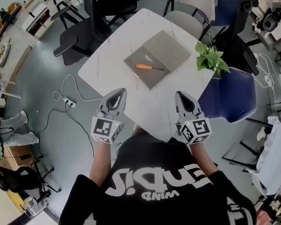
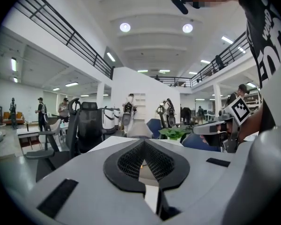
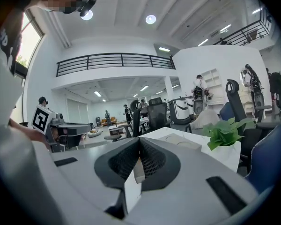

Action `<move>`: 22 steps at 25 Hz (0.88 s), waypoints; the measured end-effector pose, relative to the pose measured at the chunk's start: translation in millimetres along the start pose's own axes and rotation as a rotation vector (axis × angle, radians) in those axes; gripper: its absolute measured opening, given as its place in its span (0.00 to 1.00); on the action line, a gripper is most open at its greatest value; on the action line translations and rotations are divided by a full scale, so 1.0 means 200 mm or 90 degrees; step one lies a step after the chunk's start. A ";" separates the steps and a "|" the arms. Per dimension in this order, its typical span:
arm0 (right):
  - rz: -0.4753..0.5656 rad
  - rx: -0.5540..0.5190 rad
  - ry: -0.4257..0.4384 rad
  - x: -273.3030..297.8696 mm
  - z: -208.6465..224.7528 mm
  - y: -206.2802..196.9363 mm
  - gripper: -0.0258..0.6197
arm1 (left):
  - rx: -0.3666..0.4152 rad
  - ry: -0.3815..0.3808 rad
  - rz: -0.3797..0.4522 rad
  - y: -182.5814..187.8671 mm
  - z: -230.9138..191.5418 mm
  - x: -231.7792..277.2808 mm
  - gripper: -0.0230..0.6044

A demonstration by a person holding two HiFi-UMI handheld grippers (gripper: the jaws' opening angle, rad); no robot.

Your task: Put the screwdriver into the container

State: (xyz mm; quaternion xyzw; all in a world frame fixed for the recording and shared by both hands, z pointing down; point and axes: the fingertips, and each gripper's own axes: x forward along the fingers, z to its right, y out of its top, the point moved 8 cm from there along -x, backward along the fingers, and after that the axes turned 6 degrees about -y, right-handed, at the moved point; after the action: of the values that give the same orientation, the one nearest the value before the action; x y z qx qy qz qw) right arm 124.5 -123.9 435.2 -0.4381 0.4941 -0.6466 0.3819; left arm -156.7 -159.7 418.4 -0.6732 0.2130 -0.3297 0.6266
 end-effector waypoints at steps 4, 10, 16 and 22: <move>0.000 -0.008 0.001 -0.01 -0.01 -0.01 0.06 | -0.014 0.006 0.017 -0.06 0.01 0.00 0.06; 0.003 -0.016 -0.007 -0.01 -0.02 -0.02 0.06 | -0.028 0.023 0.019 -0.08 0.04 0.00 0.06; 0.012 -0.037 -0.027 -0.01 -0.03 -0.01 0.06 | -0.023 0.013 0.007 -0.07 0.06 0.02 0.06; 0.009 -0.040 -0.033 -0.02 -0.01 0.00 0.06 | -0.025 0.010 0.000 -0.07 0.07 0.02 0.06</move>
State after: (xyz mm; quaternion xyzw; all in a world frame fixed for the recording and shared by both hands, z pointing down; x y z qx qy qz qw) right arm 122.9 -119.9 435.1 -0.4629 0.5071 -0.6169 0.3848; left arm -146.0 -150.7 433.2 -0.6828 0.2243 -0.3307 0.6116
